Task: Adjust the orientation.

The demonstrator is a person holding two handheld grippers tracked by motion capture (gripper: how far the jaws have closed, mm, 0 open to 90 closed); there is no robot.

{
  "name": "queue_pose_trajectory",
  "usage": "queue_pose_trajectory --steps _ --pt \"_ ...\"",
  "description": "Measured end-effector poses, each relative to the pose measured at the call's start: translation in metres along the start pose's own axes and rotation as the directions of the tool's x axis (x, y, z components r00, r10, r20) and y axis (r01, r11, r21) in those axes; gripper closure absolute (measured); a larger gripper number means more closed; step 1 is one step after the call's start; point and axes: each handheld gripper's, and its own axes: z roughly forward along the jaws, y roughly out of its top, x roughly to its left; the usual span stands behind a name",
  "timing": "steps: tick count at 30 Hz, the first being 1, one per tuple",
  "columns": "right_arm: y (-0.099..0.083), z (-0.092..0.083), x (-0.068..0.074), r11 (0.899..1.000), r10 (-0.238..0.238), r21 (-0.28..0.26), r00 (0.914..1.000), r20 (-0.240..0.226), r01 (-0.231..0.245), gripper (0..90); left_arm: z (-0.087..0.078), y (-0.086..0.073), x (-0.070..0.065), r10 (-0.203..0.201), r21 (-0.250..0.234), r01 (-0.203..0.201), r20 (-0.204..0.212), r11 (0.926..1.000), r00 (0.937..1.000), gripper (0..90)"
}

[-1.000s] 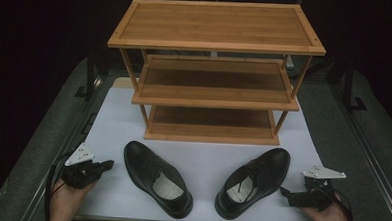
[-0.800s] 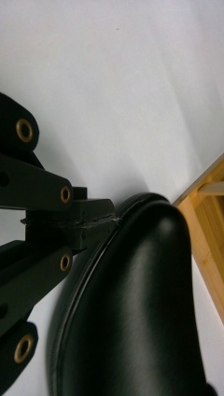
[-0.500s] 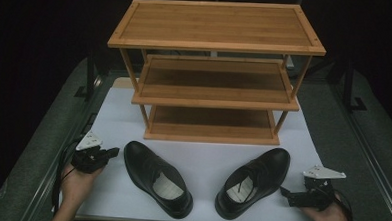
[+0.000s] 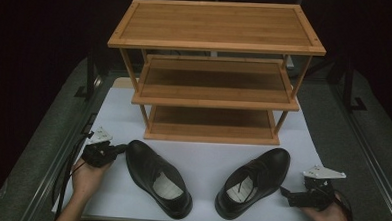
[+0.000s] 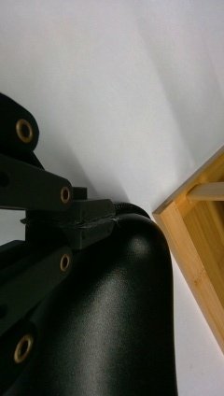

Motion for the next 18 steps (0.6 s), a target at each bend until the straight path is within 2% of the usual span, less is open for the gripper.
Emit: queue_pose_trajectory --steps 4,8,11,13,17,18 --pt "0.000 0.000 0.000 1.000 0.000 0.000 1.0000 0.000 0.000 0.0 0.004 0.002 0.001 0.003 -0.012 -0.003 0.015 0.9999 0.9999 90.0" --pt "0.000 0.000 0.000 1.000 0.001 0.001 1.0000 0.000 -0.001 0.0 0.010 0.011 -0.002 0.032 -0.004 -0.032 0.021 0.9995 0.9993 90.0" --pt "0.000 0.000 0.000 1.000 0.001 0.000 1.0000 0.000 -0.001 0.0 0.017 0.017 -0.007 0.020 -0.025 -0.019 0.042 0.9995 0.9989 90.0" --pt "0.000 0.000 0.000 1.000 0.000 0.000 1.0000 0.000 0.000 0.0 0.019 0.022 -0.011 0.046 -0.014 -0.046 0.028 0.9988 0.9985 90.0" --pt "0.000 0.000 0.000 1.000 0.001 0.001 1.0000 -0.001 -0.001 0.0 0.026 0.031 -0.017 0.050 -0.027 -0.049 0.044 0.9984 0.9978 90.0" --pt "0.000 0.000 0.000 1.000 0.001 0.001 1.0000 -0.001 -0.001 0.0 0.028 0.033 -0.019 0.065 -0.023 -0.065 0.037 0.9977 0.9972 90.0"
